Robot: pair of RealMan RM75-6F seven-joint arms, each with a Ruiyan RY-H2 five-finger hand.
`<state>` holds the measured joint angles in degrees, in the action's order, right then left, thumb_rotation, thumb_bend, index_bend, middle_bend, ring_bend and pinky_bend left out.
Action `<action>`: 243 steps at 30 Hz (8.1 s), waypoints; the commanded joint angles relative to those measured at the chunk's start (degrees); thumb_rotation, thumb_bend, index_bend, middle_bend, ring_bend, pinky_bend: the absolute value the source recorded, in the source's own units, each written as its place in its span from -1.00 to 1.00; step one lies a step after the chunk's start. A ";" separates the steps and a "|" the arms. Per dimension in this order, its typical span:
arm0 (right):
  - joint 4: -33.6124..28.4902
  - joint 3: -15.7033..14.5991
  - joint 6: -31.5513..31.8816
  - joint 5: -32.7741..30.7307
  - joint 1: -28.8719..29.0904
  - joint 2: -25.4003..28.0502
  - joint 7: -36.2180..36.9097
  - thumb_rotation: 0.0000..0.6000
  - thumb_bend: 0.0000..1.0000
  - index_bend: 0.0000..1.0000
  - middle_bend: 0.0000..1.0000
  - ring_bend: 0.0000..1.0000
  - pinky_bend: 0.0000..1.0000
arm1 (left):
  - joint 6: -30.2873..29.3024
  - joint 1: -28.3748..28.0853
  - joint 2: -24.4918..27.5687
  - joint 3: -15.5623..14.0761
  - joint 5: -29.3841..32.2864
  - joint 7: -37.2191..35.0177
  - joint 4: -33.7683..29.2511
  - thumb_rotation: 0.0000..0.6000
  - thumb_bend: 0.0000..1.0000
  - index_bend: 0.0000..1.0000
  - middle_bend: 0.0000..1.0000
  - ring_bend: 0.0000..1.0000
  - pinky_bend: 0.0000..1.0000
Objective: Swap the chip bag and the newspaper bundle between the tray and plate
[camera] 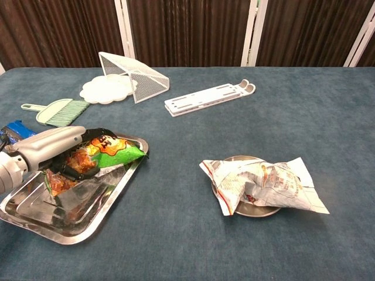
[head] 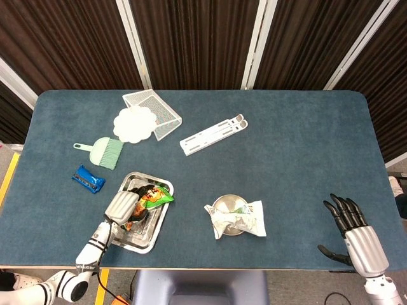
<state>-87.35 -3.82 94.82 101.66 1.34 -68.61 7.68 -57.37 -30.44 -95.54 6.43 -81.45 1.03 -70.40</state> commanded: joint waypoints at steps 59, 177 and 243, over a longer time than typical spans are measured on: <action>-9.76 6.01 -25.76 -7.45 15.46 -7.54 -9.85 1.00 -0.57 -1.00 -1.00 -1.00 -0.95 | -16.21 -2.50 16.64 -8.46 -2.87 1.92 -14.49 1.00 -0.15 -1.00 -1.00 -1.00 -1.00; -6.87 11.61 -34.62 -40.26 40.30 -15.02 -21.81 1.00 -0.19 0.74 0.34 0.52 0.85 | -15.48 10.30 20.04 -3.21 -1.29 1.75 -9.29 1.00 -0.15 -1.00 -1.00 -1.00 -1.00; -2.91 0.90 -11.26 -9.58 11.38 6.35 19.91 1.00 -0.92 -1.00 -1.00 -1.00 -1.00 | 8.24 -8.01 11.00 -10.72 -14.32 -21.42 -27.41 1.00 -0.20 -1.00 -1.00 -1.00 -1.00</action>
<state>-90.30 -2.92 83.72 91.84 12.74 -62.47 27.30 -49.72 -38.08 -83.27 -4.81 -96.83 -22.09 -98.10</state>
